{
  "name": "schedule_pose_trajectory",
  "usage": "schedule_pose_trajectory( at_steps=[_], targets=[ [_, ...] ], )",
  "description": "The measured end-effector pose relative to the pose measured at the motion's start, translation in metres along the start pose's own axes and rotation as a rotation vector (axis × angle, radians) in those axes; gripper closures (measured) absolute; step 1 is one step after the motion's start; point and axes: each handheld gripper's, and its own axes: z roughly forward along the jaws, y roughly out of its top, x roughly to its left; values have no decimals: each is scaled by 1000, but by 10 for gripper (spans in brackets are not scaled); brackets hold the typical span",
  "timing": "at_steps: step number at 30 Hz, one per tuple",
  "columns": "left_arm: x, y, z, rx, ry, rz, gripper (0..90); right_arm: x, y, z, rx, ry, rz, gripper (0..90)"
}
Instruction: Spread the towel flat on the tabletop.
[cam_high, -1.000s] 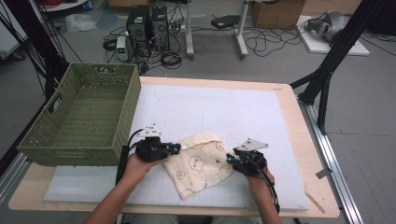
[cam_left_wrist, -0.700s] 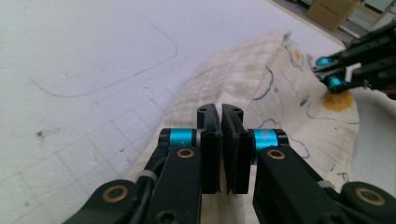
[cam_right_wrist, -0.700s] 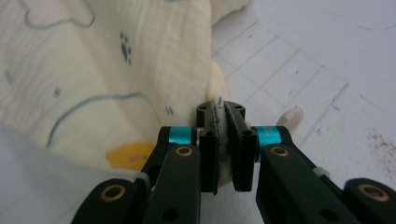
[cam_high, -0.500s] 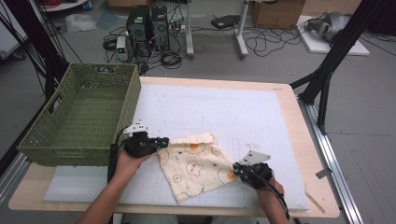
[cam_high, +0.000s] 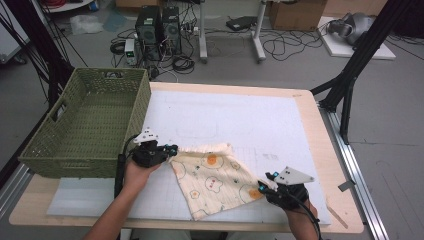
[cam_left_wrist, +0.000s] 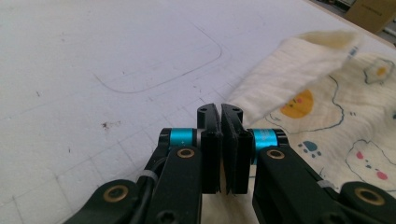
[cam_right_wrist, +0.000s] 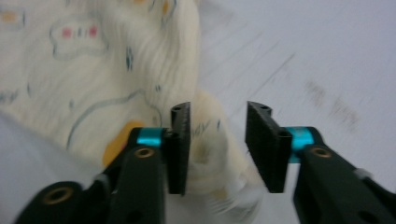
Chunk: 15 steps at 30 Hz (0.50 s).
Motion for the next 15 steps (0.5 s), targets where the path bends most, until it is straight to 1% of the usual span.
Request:
schedule_pose_trajectory(
  at_steps=[3,5,6,7,8,9,11,13,15],
  targets=[
    [0,0,-1,-3,5,9,858,-9,16,9,-33,-22,-5,505],
    [1,1,-3,-11,14,18,858,-16,28,21,-42,-25,-8,502],
    [1,1,-5,-14,20,19,858,-20,34,28,-44,-27,-9,503],
    [2,1,-5,-16,18,13,857,-23,39,39,-34,-28,-1,504],
    [2,1,-6,-19,20,11,858,-25,41,45,-23,-27,-7,507],
    [2,1,-6,-21,19,8,857,-25,45,57,-1,-20,-12,509],
    [2,1,-7,-19,18,12,857,-24,49,71,11,11,-3,510],
    [2,1,-6,-15,17,16,856,-20,54,85,5,46,-13,508],
    [2,1,-7,-16,17,19,855,-15,59,96,1,95,-12,487]
  ],
)
